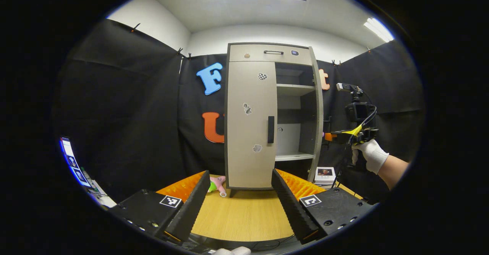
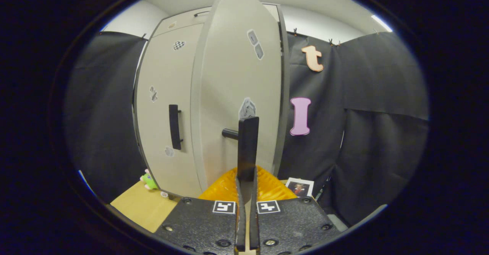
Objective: Open the right door of the double-door shoe cabinet with the right hand, and open the left door with the left hand.
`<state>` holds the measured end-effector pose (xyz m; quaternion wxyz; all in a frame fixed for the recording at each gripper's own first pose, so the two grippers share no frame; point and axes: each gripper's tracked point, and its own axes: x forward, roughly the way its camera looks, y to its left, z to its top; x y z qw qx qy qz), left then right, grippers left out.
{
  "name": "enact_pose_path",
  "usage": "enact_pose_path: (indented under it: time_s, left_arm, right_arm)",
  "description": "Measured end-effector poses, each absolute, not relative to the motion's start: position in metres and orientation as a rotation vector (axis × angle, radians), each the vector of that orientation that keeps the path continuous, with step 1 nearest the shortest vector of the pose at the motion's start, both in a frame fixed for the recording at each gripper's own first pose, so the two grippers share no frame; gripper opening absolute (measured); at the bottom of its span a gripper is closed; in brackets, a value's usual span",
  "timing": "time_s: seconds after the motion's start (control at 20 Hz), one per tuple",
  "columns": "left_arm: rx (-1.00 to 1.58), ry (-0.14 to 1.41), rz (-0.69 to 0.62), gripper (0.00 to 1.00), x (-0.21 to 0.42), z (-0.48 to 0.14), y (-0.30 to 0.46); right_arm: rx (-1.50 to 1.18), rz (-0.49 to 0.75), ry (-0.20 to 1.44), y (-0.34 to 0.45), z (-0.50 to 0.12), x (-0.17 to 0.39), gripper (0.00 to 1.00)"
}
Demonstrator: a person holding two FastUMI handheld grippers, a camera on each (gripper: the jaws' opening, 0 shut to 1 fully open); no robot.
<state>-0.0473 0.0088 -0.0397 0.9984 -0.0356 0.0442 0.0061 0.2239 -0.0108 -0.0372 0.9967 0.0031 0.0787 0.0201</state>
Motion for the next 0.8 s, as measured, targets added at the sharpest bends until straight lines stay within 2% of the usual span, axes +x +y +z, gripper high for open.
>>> enact_pose_path:
  time_s: [0.2,0.35,0.8]
  left_arm:
    - [-0.078,0.077,0.004,0.96,-0.029,-0.032,-0.021]
    - [-0.077,0.062,0.012,0.96,-0.018,-0.023,-0.046]
    - [-0.084,0.063,0.081,0.96,-0.005,-0.015,-0.093]
  right_arm:
    - [0.002,-0.006,0.147,-0.061,-0.037,0.216,0.02]
    - [0.022,-0.008,0.159,-0.098,-0.044,0.214,0.04]
    - [0.044,0.128,0.154,-0.112,-0.038,0.224,0.03]
